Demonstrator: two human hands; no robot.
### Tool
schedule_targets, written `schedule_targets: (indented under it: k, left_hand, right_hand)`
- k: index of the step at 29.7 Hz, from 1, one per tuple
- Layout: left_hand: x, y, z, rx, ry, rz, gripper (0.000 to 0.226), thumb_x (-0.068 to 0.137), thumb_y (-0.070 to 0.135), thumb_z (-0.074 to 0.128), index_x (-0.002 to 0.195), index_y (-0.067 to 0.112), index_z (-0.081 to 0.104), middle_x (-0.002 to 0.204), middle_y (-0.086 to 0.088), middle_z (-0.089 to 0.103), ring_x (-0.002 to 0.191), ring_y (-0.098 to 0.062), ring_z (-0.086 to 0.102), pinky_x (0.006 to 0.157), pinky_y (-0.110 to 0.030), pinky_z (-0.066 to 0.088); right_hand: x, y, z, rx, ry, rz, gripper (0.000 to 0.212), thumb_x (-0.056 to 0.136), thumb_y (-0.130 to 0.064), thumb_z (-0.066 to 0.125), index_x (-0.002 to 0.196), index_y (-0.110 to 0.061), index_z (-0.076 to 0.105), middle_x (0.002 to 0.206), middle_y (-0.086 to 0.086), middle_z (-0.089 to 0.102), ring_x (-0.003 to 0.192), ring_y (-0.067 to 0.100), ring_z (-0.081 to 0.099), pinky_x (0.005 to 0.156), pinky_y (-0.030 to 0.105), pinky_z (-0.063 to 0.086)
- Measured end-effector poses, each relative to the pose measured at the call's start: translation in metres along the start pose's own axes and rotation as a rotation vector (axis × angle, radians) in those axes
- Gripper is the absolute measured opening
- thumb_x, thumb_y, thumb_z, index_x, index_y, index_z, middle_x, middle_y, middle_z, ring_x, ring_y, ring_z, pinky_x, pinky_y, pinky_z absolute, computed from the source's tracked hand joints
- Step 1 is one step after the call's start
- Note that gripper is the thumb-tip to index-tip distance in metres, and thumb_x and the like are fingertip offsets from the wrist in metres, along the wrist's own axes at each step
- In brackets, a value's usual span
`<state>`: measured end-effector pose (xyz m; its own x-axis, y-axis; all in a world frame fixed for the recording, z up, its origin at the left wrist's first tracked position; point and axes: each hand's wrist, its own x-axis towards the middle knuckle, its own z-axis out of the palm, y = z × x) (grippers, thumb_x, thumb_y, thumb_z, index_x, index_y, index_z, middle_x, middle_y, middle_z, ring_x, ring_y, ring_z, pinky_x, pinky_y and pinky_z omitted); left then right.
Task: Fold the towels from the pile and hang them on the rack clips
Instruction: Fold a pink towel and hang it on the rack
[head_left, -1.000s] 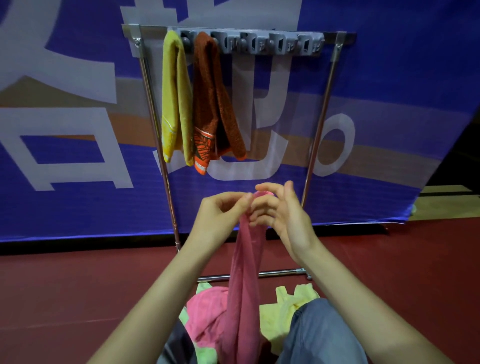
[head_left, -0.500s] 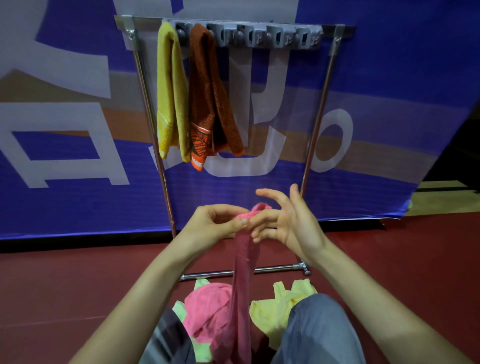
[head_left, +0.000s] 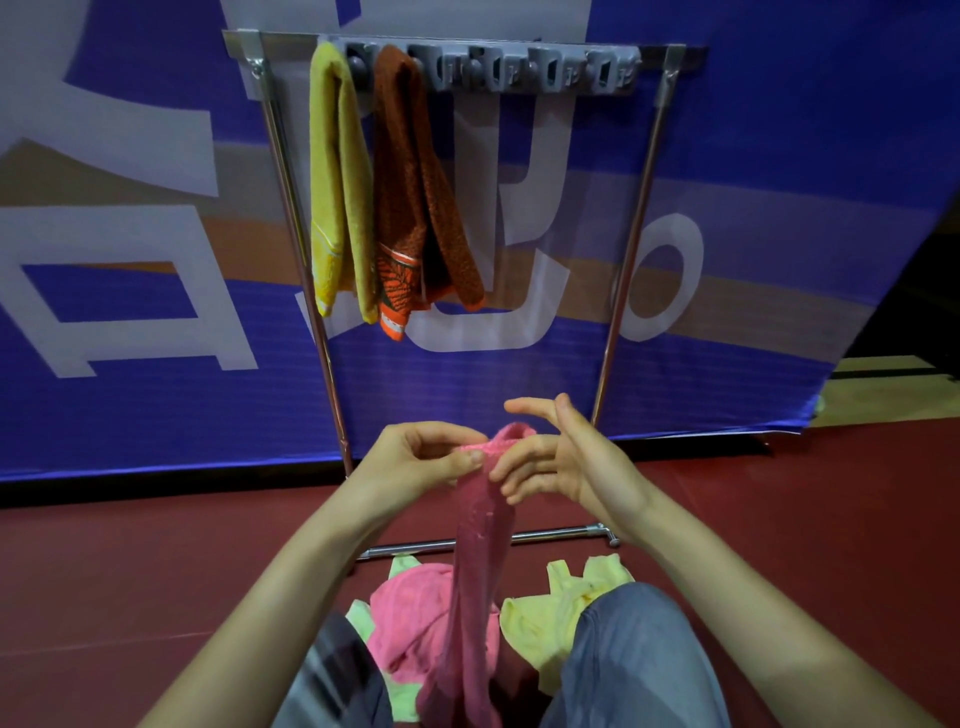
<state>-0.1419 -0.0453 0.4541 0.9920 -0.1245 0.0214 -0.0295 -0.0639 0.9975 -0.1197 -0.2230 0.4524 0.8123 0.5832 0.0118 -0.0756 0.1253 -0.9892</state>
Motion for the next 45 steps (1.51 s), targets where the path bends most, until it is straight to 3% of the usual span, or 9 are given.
schedule_targets:
  k: [5,8,12,15,20,26,32,35,45]
  left_hand:
    - [-0.004,0.006,-0.002,0.051,-0.048,0.04,0.015,0.074,-0.002,0.065,0.079,0.011,0.069,0.065,0.005,0.07,0.067,-0.009,0.062,0.066,-0.017,0.052]
    - [-0.007,0.01,-0.002,0.09,-0.086,0.066,0.015,0.075,-0.003,0.064,0.081,0.009,0.069,0.065,0.007,0.071,0.066,-0.003,0.064,0.068,-0.014,0.052]
    - [-0.01,0.013,-0.004,0.122,-0.101,0.083,0.016,0.076,-0.003,0.063,0.081,0.011,0.068,0.065,0.009,0.072,0.067,-0.001,0.064,0.065,-0.012,0.052]
    - [-0.013,0.014,-0.006,0.146,-0.089,0.077,0.016,0.076,-0.003,0.063,0.081,0.012,0.068,0.065,0.01,0.072,0.067,-0.001,0.064,0.066,-0.013,0.052]
    - [-0.013,0.01,-0.014,0.197,0.027,0.05,0.014,0.078,0.009,0.065,0.082,0.021,0.07,0.068,0.005,0.071,0.077,-0.02,0.06,0.072,-0.035,0.045]
    - [-0.009,0.024,-0.014,0.298,0.033,0.191,0.014,0.085,0.008,0.058,0.087,0.02,0.066,0.083,0.008,0.068,0.075,0.004,0.061,0.068,-0.009,0.048]
    - [-0.006,0.046,-0.007,0.48,-0.127,0.203,0.031,0.084,0.042,0.052,0.104,0.021,0.064,0.102,0.004,0.069,0.095,-0.005,0.061,0.083,-0.019,0.046]
    - [-0.004,0.052,0.001,0.521,-0.146,0.208,0.026,0.09,0.03,0.049,0.104,0.016,0.066,0.1,-0.001,0.07,0.094,-0.01,0.063,0.085,-0.025,0.048]
    - [0.0,0.048,0.006,0.635,-0.124,0.237,0.017,0.087,0.022,0.054,0.09,0.012,0.067,0.083,-0.002,0.068,0.078,-0.009,0.061,0.073,-0.023,0.047]
  right_hand:
    - [-0.003,0.001,-0.007,-0.187,0.122,-0.016,0.026,0.093,-0.025,0.037,0.117,-0.016,0.043,0.062,0.009,0.058,0.05,0.013,0.056,0.052,0.02,0.049]
    - [-0.001,0.005,-0.013,-0.34,0.147,-0.024,0.028,0.091,-0.017,0.047,0.117,-0.022,0.043,0.056,-0.001,0.055,0.046,0.007,0.052,0.051,0.018,0.047]
    - [0.001,0.011,-0.017,-0.49,0.142,-0.051,0.034,0.081,-0.018,0.063,0.107,-0.037,0.05,0.077,-0.006,0.047,0.071,0.008,0.047,0.07,0.022,0.044]
    - [0.001,0.011,-0.017,-0.581,0.112,-0.111,0.018,0.076,-0.016,0.069,0.086,-0.03,0.063,0.084,-0.008,0.049,0.079,0.002,0.049,0.076,0.013,0.041]
    - [-0.006,0.013,-0.017,-0.46,0.012,-0.091,0.023,0.075,0.001,0.066,0.076,-0.022,0.062,0.071,-0.014,0.067,0.071,-0.007,0.058,0.072,0.011,0.046]
    - [-0.005,0.0,-0.011,-0.371,0.297,-0.222,0.019,0.074,-0.003,0.067,0.074,-0.022,0.068,0.062,-0.017,0.069,0.065,-0.004,0.062,0.067,0.012,0.05]
    - [0.0,-0.017,0.002,-0.342,0.253,-0.281,0.018,0.074,-0.003,0.067,0.075,-0.02,0.069,0.061,-0.014,0.069,0.064,-0.003,0.064,0.062,0.011,0.049]
    - [0.003,-0.013,0.008,-0.333,0.229,-0.275,0.02,0.073,-0.002,0.068,0.073,-0.023,0.069,0.061,-0.014,0.069,0.065,-0.002,0.064,0.065,0.011,0.049]
    - [0.001,-0.009,0.01,-0.379,0.155,-0.195,0.022,0.075,-0.006,0.068,0.068,-0.027,0.065,0.057,-0.016,0.067,0.061,-0.005,0.062,0.062,0.008,0.047]
